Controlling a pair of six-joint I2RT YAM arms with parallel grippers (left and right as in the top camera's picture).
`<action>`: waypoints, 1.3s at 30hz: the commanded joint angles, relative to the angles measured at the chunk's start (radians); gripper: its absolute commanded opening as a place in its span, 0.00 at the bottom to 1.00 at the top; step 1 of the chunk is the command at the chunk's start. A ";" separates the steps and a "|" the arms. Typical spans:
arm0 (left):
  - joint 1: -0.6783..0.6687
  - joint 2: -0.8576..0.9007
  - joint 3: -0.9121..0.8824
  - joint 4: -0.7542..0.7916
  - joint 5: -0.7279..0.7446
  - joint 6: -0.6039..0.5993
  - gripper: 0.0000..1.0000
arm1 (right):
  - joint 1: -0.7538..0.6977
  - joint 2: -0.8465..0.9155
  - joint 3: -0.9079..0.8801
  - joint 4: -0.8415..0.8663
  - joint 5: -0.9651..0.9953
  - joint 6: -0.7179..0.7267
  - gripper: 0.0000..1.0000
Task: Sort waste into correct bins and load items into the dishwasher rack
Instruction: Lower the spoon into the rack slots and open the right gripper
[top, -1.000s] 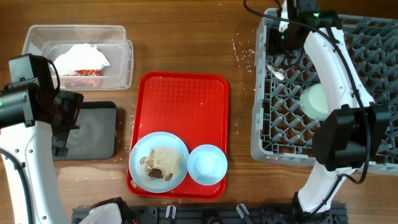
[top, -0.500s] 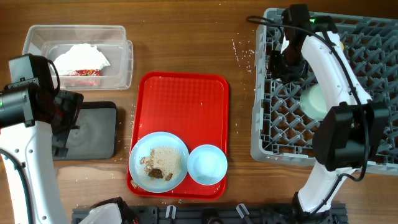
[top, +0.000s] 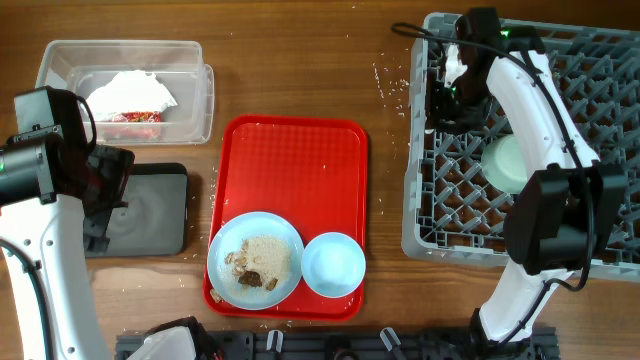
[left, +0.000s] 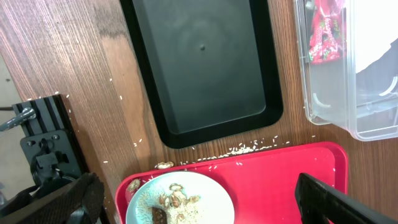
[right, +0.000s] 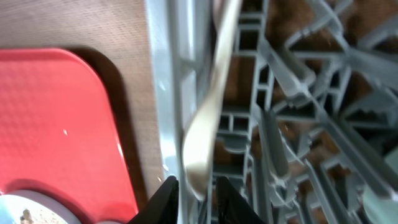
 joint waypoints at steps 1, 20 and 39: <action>0.004 -0.005 -0.003 -0.002 -0.016 -0.016 1.00 | 0.007 -0.006 0.015 -0.051 0.095 0.049 0.28; 0.004 -0.005 -0.003 -0.002 -0.016 -0.016 1.00 | 0.007 -0.021 0.039 0.054 0.052 0.048 0.04; 0.004 -0.005 -0.003 -0.002 -0.016 -0.016 1.00 | 0.008 0.026 0.000 0.188 -0.017 0.064 0.04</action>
